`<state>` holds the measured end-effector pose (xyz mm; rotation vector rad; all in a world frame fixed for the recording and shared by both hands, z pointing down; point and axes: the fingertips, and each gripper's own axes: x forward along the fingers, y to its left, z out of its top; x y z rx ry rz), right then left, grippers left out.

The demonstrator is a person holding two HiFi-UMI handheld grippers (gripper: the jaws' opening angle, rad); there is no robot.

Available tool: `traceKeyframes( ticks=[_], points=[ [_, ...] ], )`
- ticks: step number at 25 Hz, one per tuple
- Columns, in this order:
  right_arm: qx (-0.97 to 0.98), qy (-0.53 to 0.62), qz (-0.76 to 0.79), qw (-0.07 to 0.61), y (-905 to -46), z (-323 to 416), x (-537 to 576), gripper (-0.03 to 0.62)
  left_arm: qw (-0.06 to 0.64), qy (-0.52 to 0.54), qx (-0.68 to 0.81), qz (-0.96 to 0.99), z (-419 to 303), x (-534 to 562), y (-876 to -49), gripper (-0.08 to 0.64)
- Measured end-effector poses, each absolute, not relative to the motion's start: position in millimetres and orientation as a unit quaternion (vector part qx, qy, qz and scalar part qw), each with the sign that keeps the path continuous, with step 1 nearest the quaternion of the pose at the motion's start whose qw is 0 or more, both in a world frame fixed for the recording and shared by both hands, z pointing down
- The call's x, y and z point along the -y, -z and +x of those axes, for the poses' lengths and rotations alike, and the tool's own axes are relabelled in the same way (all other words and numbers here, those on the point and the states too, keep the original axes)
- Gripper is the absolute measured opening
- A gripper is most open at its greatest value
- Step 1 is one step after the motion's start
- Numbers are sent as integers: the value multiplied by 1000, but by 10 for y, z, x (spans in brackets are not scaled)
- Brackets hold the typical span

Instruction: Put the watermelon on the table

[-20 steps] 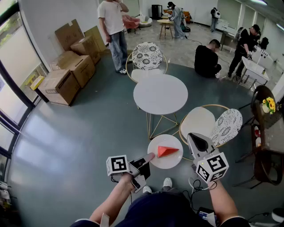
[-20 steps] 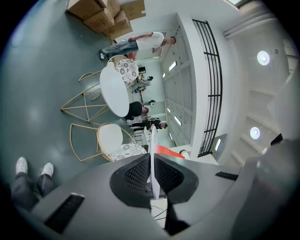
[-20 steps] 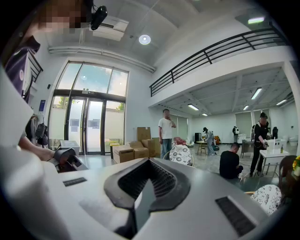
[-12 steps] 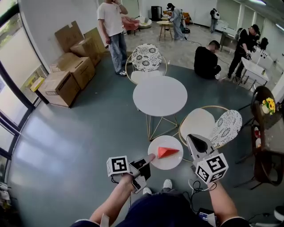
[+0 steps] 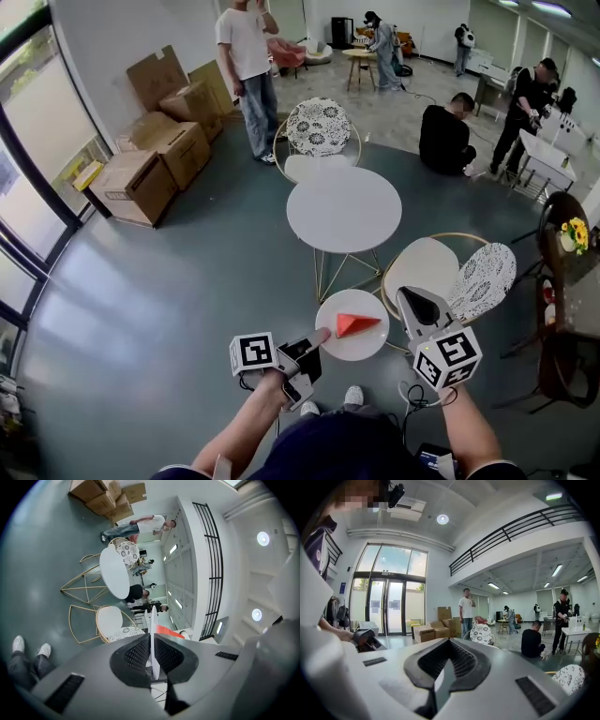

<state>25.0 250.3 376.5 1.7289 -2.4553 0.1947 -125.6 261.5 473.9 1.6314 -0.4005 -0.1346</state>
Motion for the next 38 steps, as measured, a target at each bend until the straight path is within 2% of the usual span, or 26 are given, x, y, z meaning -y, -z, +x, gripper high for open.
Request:
traceKeyframes(
  ticks=[22,38],
  points=[
    [834,-48,545,74,-3856,920,-1955,5,651,101,233,715,-842,-2055,-4773,16],
    [806,-50,582,95,-4042,1182,-660,5,661,87,204,717,-572,-653,-4985,17]
  ],
)
